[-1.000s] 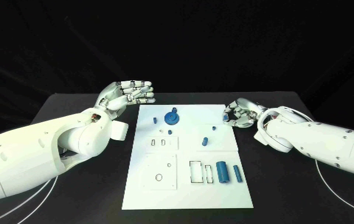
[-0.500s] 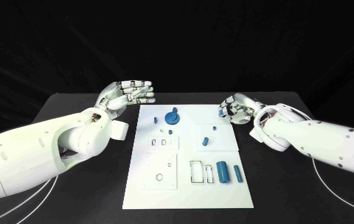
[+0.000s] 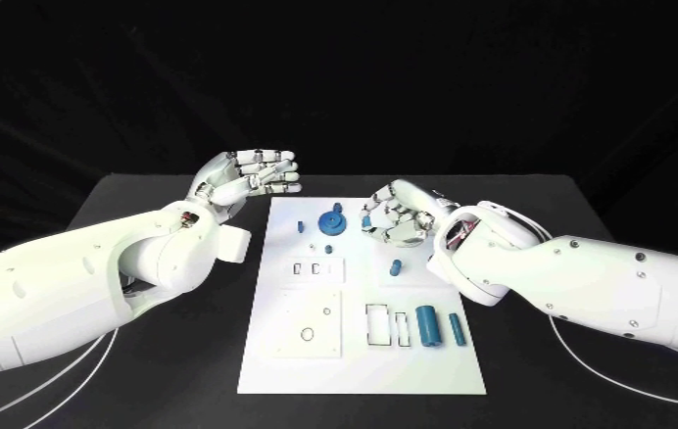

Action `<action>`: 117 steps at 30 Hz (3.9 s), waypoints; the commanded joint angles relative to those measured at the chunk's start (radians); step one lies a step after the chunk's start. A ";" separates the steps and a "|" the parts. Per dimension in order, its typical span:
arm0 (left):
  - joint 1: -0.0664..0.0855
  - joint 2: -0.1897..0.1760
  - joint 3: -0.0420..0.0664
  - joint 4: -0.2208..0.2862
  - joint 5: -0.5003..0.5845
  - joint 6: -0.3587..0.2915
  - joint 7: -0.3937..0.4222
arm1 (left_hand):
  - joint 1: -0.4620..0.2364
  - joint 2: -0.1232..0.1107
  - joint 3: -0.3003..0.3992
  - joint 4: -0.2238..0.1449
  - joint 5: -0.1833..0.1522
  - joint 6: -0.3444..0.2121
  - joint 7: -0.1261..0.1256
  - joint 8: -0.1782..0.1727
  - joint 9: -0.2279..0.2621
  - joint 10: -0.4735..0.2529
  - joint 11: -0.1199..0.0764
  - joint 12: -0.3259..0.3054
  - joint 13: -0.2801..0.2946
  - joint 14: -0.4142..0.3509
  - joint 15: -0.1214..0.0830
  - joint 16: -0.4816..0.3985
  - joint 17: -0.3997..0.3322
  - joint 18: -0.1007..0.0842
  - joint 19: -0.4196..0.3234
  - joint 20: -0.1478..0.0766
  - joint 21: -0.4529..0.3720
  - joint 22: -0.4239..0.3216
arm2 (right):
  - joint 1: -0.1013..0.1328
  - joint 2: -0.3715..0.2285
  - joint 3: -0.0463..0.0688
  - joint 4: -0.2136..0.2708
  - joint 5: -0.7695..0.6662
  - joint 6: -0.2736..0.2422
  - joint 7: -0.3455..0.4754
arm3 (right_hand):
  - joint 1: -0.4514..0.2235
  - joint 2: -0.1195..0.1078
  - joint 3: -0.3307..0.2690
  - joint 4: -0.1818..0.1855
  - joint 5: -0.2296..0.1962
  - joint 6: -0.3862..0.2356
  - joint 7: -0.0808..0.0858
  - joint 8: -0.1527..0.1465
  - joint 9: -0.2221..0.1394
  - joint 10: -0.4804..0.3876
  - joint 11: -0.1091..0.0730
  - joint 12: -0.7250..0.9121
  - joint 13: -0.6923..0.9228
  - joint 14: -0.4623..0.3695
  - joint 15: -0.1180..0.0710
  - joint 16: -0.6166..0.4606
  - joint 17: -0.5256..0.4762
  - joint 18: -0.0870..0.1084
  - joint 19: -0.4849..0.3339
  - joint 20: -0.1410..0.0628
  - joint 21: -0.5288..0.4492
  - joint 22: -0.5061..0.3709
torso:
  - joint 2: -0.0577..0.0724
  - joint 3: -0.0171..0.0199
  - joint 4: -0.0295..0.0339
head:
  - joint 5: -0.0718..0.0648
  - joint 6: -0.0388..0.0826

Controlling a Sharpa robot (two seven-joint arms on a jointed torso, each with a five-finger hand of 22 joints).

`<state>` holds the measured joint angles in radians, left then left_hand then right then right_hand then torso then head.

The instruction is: Assemble the parts on the task board

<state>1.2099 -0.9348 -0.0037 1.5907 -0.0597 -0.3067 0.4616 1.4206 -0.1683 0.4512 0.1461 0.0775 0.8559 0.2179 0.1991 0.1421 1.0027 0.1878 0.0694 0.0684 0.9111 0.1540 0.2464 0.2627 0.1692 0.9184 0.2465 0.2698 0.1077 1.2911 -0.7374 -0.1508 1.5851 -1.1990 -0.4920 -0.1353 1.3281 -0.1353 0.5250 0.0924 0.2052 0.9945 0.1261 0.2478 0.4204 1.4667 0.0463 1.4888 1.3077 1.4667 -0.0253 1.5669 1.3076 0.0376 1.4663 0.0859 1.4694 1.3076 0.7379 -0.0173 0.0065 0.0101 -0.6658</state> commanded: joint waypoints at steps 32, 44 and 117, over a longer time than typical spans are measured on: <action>0.001 0.033 -0.002 -0.019 0.004 0.021 -0.007 | -0.002 0.007 0.001 -0.005 -0.004 -0.005 0.024 0.003 0.002 -0.005 0.005 -0.004 -0.001 -0.006 0.000 -0.006 0.002 0.012 -0.003 0.004 0.005 0.000 | -0.121 0.218 -0.014 -0.065 -0.288 0.032 -0.232 | -0.051 -0.011 -0.004 0.010 0.004 0.003 -0.012 0.028 0.044 0.030 -0.010 -0.006 0.176 0.104 -0.004 0.004 0.263 -0.009 0.040 -0.007 -0.001 0.179 | -0.012 -0.0075 0.0033 | 0.023 -0.032; 0.001 0.031 -0.002 -0.019 0.004 0.025 -0.010 | -0.004 0.007 0.001 -0.005 -0.004 -0.005 0.024 0.003 0.002 -0.004 0.005 -0.003 -0.001 -0.007 0.000 -0.006 0.004 0.012 -0.003 0.005 0.006 0.000 | -0.126 0.227 -0.017 -0.076 -0.302 0.044 -0.239 | -0.060 -0.019 -0.008 0.011 -0.001 0.001 -0.012 0.029 0.045 0.029 -0.011 -0.008 0.175 0.104 -0.005 0.004 0.263 -0.009 0.039 -0.008 -0.003 0.178 | -0.014 -0.0077 0.0033 | 0.024 -0.036; 0.023 0.072 -0.002 -0.127 -0.496 0.245 -0.697 | -0.224 0.042 -0.102 0.145 0.000 -0.109 -0.072 0.478 0.259 -0.011 -0.118 0.817 0.529 0.520 -0.150 1.152 1.020 -0.037 0.319 -0.145 0.921 0.752 | -0.009 -0.061 0.002 0.087 0.231 -0.126 0.128 | 0.125 -0.022 -0.347 0.187 0.024 -0.142 0.052 -0.109 -0.045 -0.127 0.046 -0.170 0.010 0.095 0.043 -0.011 0.227 0.021 -0.026 0.035 -0.143 0.099 | -0.049 0.0057 0.0005 | 0.042 -0.043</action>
<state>1.2239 -0.8711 -0.0077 1.4681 -0.3557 -0.2222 0.0034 1.2081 -0.1280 0.3558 0.2912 0.0747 0.7471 0.1515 0.6659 0.3950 0.9888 0.0763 0.8704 0.5876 1.4195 0.0057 1.3861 1.2648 0.1384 1.2280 0.1026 1.1696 0.8324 1.2795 -0.7924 -0.1485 1.6638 -1.1300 -0.6288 -0.0832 1.4451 -0.1554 0.1731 0.2787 0.2267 0.8502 0.1783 0.1418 0.3765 1.3449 0.0965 1.3218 1.3078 1.4667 0.0109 1.5592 1.3074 0.0534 1.4444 0.1218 1.3297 1.3073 0.6978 -0.0147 0.0076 0.0496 -0.7067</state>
